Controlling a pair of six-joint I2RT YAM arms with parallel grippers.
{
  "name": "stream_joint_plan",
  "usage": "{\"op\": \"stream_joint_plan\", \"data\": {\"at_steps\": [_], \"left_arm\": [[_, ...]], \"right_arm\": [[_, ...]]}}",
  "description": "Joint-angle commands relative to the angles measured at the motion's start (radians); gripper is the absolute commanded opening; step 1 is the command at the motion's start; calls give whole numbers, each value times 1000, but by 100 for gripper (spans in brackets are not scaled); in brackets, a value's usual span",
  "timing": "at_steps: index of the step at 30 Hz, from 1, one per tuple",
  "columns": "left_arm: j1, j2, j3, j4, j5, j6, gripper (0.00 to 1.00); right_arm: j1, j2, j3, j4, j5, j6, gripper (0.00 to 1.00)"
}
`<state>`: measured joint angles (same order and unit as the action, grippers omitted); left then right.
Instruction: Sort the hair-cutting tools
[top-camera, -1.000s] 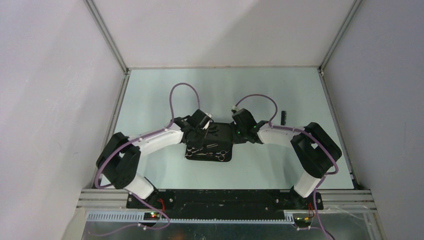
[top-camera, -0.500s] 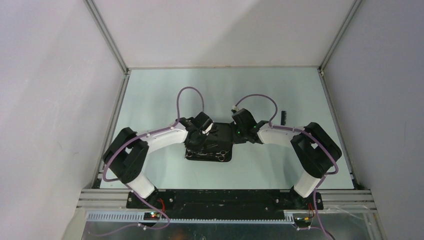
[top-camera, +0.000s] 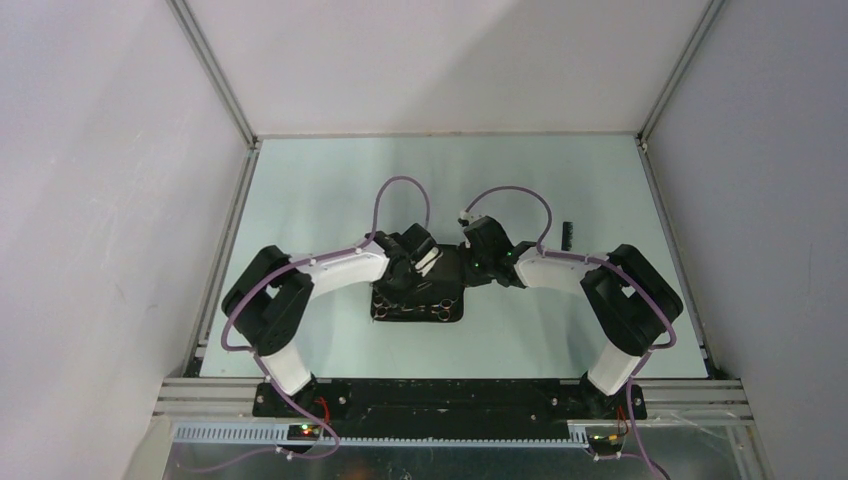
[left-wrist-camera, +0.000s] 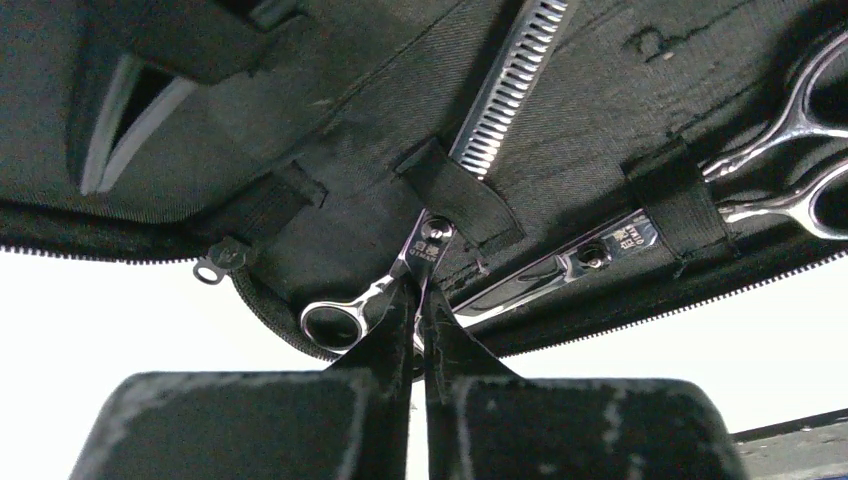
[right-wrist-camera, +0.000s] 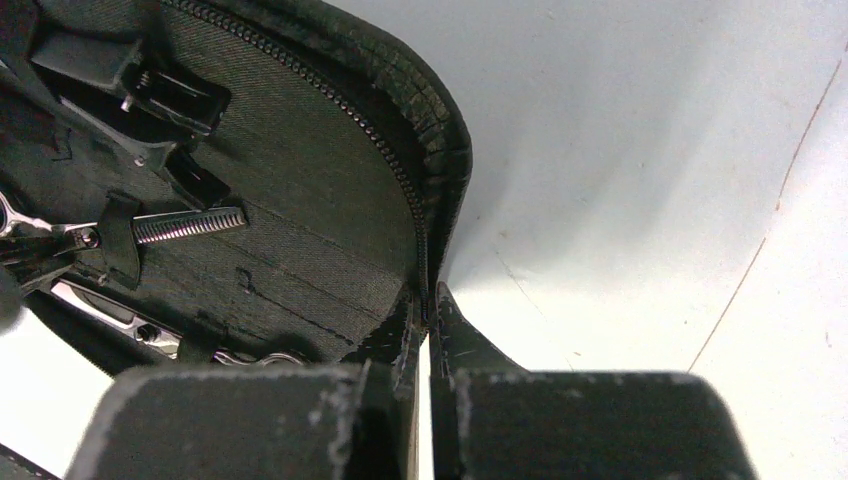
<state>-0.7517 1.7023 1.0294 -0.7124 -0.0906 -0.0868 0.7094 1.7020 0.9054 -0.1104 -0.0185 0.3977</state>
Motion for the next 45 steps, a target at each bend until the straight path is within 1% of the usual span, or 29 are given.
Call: {"op": "stream_joint_plan", "data": {"at_steps": [1,5,9,17,21,24,29,34,37,42,45], "left_arm": [[-41,15,22,18,20,146,0],[-80,0,26,49,49,264,0],[-111,-17,27,74,104,345,0],[-159,-57,-6,101,132,448,0],[-181,-39,3,90,110,488,0],[-189,-27,14,101,118,493,0],[-227,-14,42,150,112,477,0],[-229,5,57,196,127,378,0],[-228,-4,50,217,104,336,0],[-187,-30,56,243,94,236,0],[-148,-39,62,242,46,171,0]], "right_arm": [[21,8,6,82,-96,-71,0],[21,1,-16,162,-170,-112,0],[19,1,-29,195,-241,-153,0],[-13,7,-37,236,-342,-194,0],[-19,4,-37,251,-351,-208,0],[-23,1,-37,258,-350,-213,0],[-27,12,-38,281,-356,-196,0],[-28,23,-37,301,-351,-162,0],[-31,27,-37,305,-342,-133,0],[-34,31,-53,326,-336,-96,0],[-35,28,-66,327,-326,-84,0]]}}
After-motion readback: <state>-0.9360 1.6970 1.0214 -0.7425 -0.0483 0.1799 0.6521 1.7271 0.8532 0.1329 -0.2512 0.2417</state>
